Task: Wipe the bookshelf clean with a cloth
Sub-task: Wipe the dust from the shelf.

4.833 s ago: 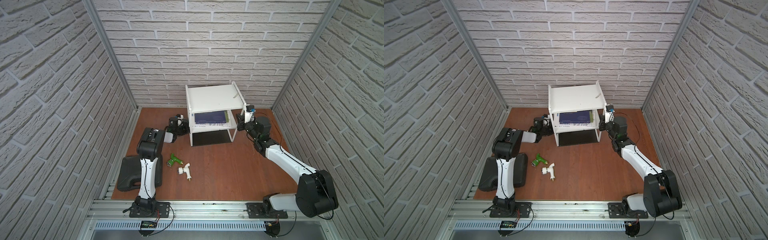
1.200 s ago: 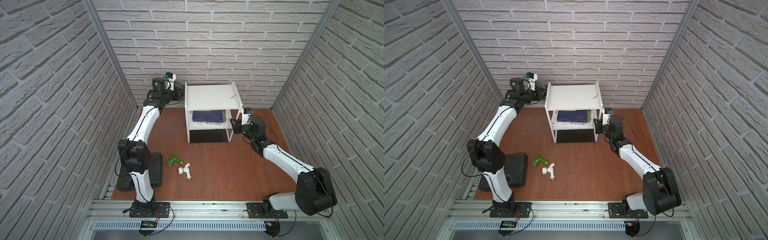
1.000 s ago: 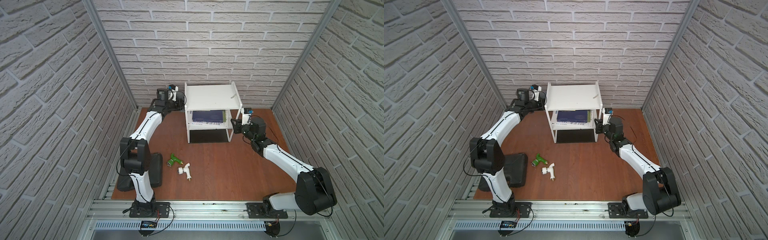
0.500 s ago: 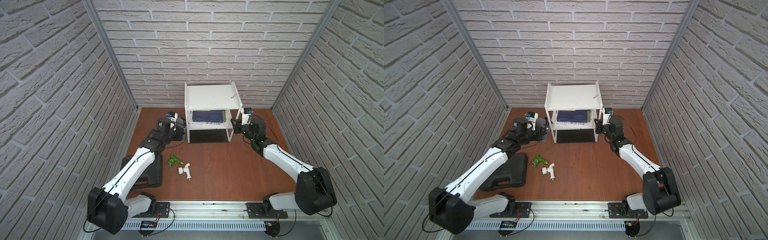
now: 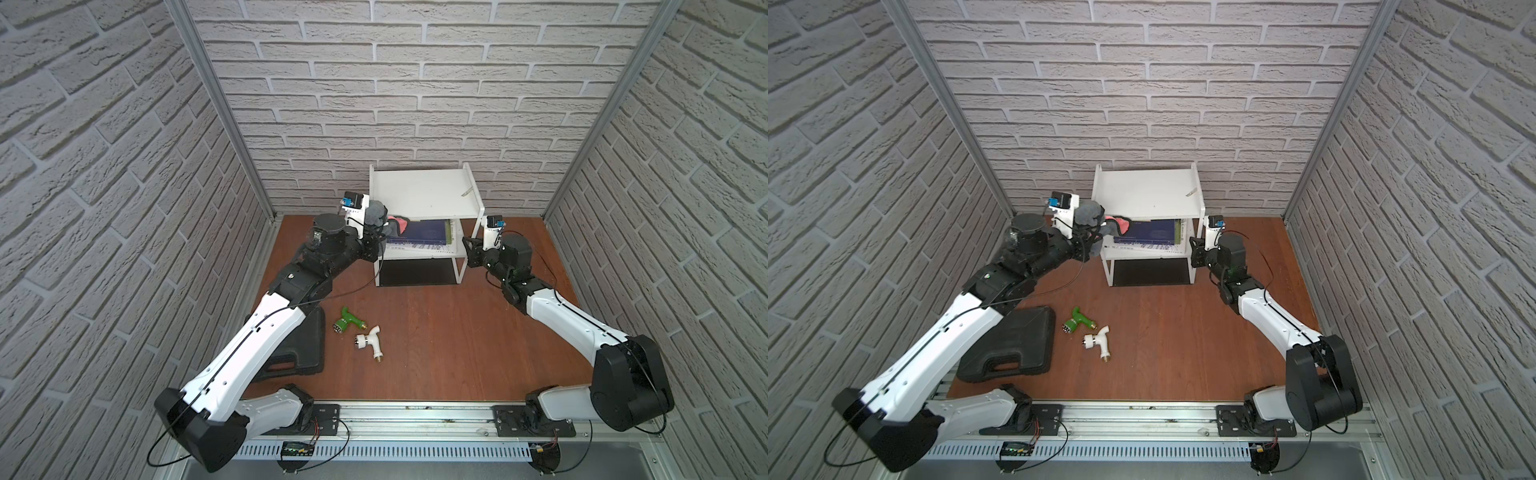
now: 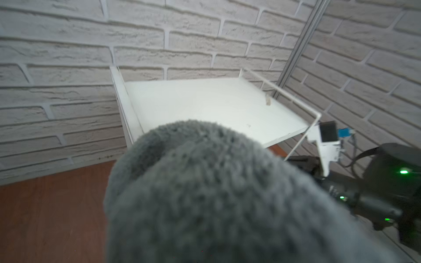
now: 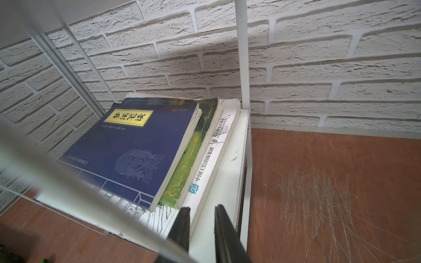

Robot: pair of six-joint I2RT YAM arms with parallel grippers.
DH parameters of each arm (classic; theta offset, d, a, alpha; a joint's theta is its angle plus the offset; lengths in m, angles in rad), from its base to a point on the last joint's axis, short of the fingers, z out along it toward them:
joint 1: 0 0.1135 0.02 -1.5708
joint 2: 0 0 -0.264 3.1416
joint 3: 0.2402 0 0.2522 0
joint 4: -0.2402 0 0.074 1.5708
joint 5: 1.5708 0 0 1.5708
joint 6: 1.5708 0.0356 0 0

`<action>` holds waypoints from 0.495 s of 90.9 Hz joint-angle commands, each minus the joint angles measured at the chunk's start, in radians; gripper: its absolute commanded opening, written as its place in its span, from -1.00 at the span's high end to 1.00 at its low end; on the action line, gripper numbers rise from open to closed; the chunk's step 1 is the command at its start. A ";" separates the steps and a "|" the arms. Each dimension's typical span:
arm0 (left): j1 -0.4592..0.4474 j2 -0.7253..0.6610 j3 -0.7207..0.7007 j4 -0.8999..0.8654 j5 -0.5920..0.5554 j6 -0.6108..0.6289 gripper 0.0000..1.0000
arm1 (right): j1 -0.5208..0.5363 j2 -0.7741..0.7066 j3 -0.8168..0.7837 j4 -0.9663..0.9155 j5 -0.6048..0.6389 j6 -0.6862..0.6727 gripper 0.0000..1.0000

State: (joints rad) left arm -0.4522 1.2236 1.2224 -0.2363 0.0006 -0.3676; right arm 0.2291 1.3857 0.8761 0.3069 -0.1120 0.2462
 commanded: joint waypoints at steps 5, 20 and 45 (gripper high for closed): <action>-0.006 0.021 -0.253 0.147 -0.126 -0.088 1.00 | 0.016 0.005 -0.010 -0.007 -0.020 0.004 0.94; -0.004 -0.065 -0.292 0.234 -0.137 -0.058 1.00 | 0.016 0.012 0.002 -0.015 -0.013 -0.005 0.95; 0.025 0.009 -0.305 0.241 -0.109 -0.075 1.00 | 0.017 -0.008 -0.004 0.000 -0.007 -0.001 0.53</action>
State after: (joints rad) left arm -0.4229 1.1851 1.0012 -0.0647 -0.1051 -0.3988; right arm 0.2291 1.3861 0.8749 0.3099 -0.1112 0.2432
